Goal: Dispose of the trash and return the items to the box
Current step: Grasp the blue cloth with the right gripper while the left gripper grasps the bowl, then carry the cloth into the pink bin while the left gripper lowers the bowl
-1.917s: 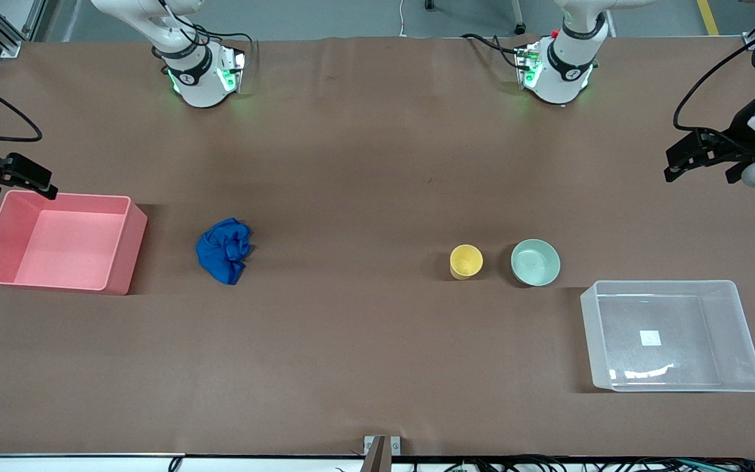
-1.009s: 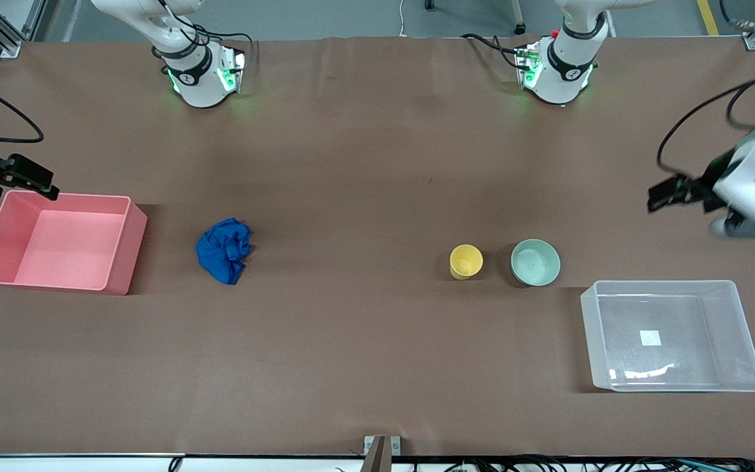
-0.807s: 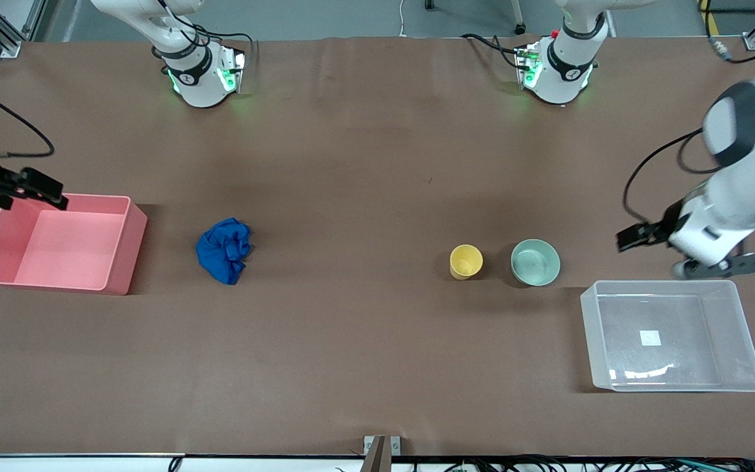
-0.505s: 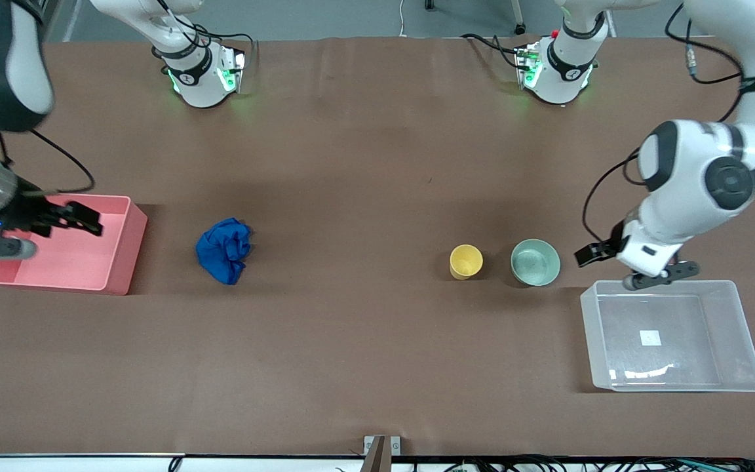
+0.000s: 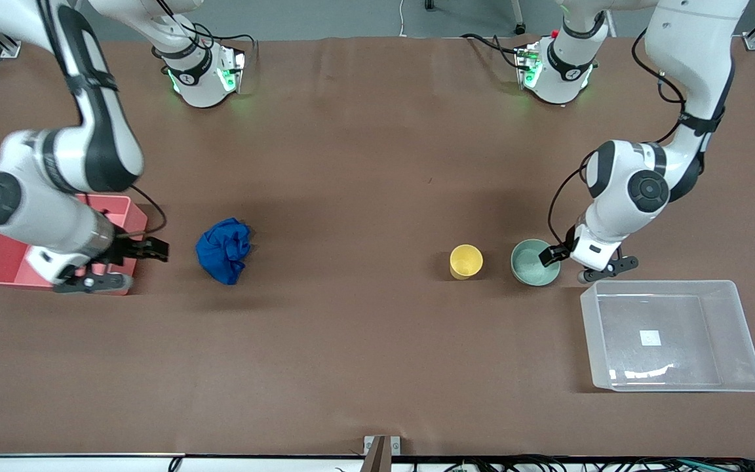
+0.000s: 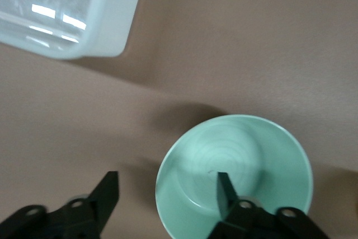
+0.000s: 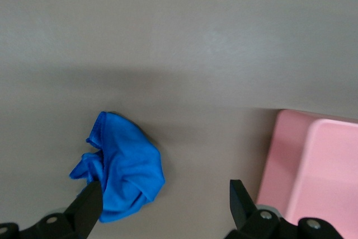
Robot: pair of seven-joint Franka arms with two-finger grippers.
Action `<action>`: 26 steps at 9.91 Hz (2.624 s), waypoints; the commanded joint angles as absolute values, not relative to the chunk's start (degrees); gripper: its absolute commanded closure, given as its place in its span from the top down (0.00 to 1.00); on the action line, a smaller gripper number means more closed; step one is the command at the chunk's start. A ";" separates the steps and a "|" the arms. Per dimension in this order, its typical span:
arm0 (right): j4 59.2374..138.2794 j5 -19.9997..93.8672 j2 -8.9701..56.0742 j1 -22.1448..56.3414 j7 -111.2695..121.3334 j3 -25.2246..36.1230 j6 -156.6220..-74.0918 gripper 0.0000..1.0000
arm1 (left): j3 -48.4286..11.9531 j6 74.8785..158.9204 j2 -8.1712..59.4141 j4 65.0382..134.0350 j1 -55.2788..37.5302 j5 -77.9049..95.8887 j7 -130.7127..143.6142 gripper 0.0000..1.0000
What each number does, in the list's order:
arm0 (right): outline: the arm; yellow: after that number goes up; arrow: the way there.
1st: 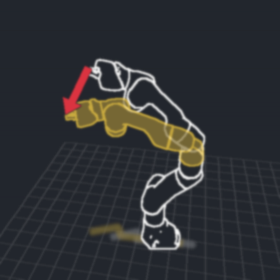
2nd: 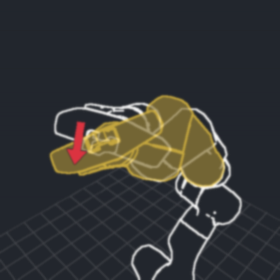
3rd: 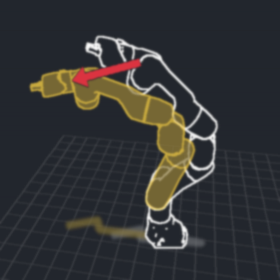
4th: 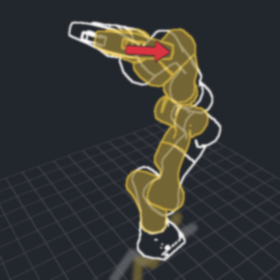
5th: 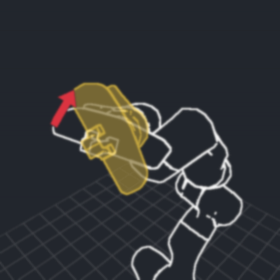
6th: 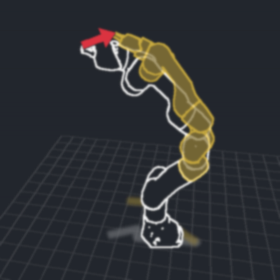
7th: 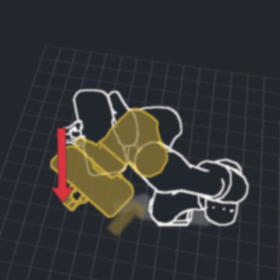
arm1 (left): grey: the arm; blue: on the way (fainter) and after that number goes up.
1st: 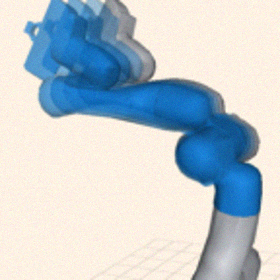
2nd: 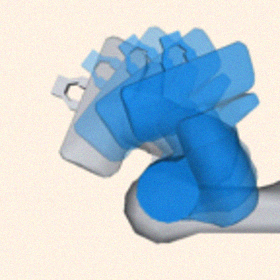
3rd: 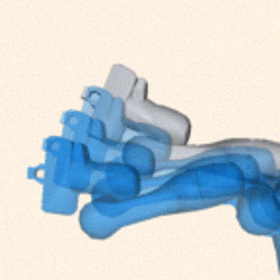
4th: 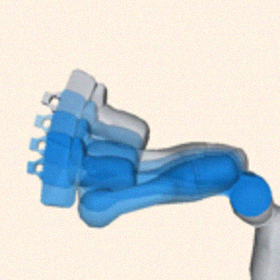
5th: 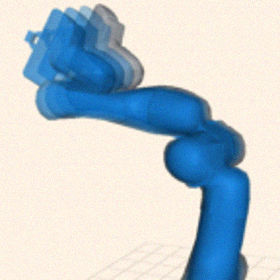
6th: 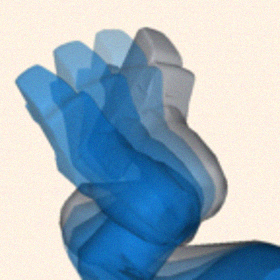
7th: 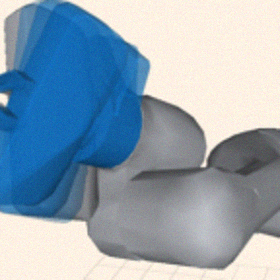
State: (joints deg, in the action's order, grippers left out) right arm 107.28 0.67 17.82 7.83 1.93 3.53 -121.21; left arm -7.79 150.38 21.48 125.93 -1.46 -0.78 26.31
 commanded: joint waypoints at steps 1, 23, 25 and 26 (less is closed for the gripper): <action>110.02 1.05 20.73 9.75 1.15 3.69 -126.45 1.00 | -7.73 152.32 23.12 127.00 -1.32 -1.67 27.25 0.45; 124.37 1.06 19.19 15.13 -4.49 3.95 -138.19 0.03 | -7.21 125.42 47.80 78.31 17.40 -1.76 -10.63 0.00; 120.17 0.79 14.26 9.00 3.03 3.96 -128.29 0.03 | -7.21 125.42 49.21 78.40 17.40 -1.23 -10.90 0.06; 118.06 0.70 12.24 5.92 4.90 3.96 -124.67 0.03 | -7.29 125.42 48.96 78.31 17.40 -1.23 -10.72 0.24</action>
